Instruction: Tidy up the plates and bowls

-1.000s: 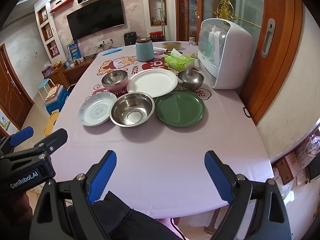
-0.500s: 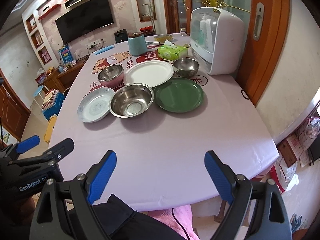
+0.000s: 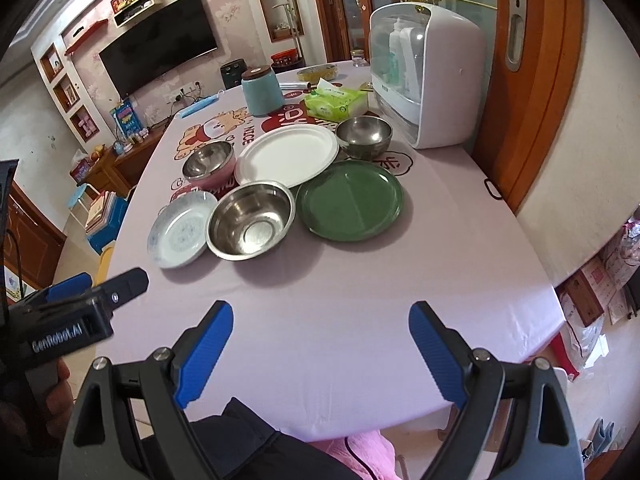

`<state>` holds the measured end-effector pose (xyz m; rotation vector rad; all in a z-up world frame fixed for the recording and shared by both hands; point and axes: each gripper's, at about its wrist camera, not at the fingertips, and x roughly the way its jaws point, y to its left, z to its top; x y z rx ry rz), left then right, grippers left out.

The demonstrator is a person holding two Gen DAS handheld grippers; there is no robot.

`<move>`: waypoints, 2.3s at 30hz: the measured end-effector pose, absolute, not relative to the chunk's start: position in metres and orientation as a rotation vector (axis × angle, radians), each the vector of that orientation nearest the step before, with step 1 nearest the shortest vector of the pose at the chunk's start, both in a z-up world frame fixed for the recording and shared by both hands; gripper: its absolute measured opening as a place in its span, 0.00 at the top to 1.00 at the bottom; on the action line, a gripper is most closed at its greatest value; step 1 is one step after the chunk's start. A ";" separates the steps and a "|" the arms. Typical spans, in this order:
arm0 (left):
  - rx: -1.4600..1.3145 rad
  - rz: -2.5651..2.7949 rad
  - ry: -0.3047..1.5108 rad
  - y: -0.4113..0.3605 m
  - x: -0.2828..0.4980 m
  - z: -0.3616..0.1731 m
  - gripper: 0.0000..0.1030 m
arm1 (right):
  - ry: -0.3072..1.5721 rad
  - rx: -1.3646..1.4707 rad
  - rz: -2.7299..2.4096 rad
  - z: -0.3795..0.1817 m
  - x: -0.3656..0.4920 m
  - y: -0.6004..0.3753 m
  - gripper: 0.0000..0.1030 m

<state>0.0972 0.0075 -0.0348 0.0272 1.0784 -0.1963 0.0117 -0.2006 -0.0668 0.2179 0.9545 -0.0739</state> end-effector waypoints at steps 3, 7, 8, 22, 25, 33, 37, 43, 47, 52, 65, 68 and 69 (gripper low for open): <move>0.011 -0.168 1.091 0.005 0.121 -0.033 0.01 | 0.946 0.243 -0.060 -0.064 0.028 -0.212 0.12; -0.010 -0.122 1.096 0.003 0.154 -0.029 0.01 | 0.926 0.247 -0.044 -0.061 0.054 -0.225 0.12; -0.012 -0.114 1.093 0.002 0.159 -0.029 0.01 | 0.922 0.246 -0.040 -0.061 0.059 -0.227 0.12; -0.074 0.005 1.097 -0.012 0.263 -0.044 0.01 | 0.865 0.281 0.074 -0.071 0.168 -0.267 0.12; -0.092 0.018 1.114 -0.014 0.281 -0.057 0.01 | 0.859 0.290 0.100 -0.081 0.187 -0.270 0.12; -0.145 0.035 1.164 -0.023 0.322 -0.095 0.01 | 0.864 0.320 0.174 -0.115 0.234 -0.281 0.12; -0.183 0.038 1.180 -0.027 0.339 -0.112 0.01 | 0.883 0.334 0.209 -0.131 0.255 -0.284 0.13; -0.224 0.019 1.211 -0.031 0.359 -0.134 0.01 | 0.897 0.370 0.279 -0.152 0.277 -0.285 0.13; -0.237 0.016 1.255 -0.032 0.369 -0.150 0.01 | 0.918 0.390 0.291 -0.167 0.288 -0.286 0.19; -0.238 0.026 1.302 -0.032 0.381 -0.169 0.06 | 0.931 0.389 0.284 -0.188 0.301 -0.283 0.26; -0.251 0.039 1.404 -0.028 0.401 -0.208 0.35 | 0.930 0.317 0.258 -0.218 0.319 -0.268 0.47; -0.250 0.038 1.417 -0.029 0.402 -0.215 0.38 | 0.934 0.299 0.228 -0.223 0.321 -0.267 0.48; -0.247 0.037 1.419 -0.030 0.402 -0.216 0.41 | 0.937 0.297 0.222 -0.224 0.322 -0.267 0.49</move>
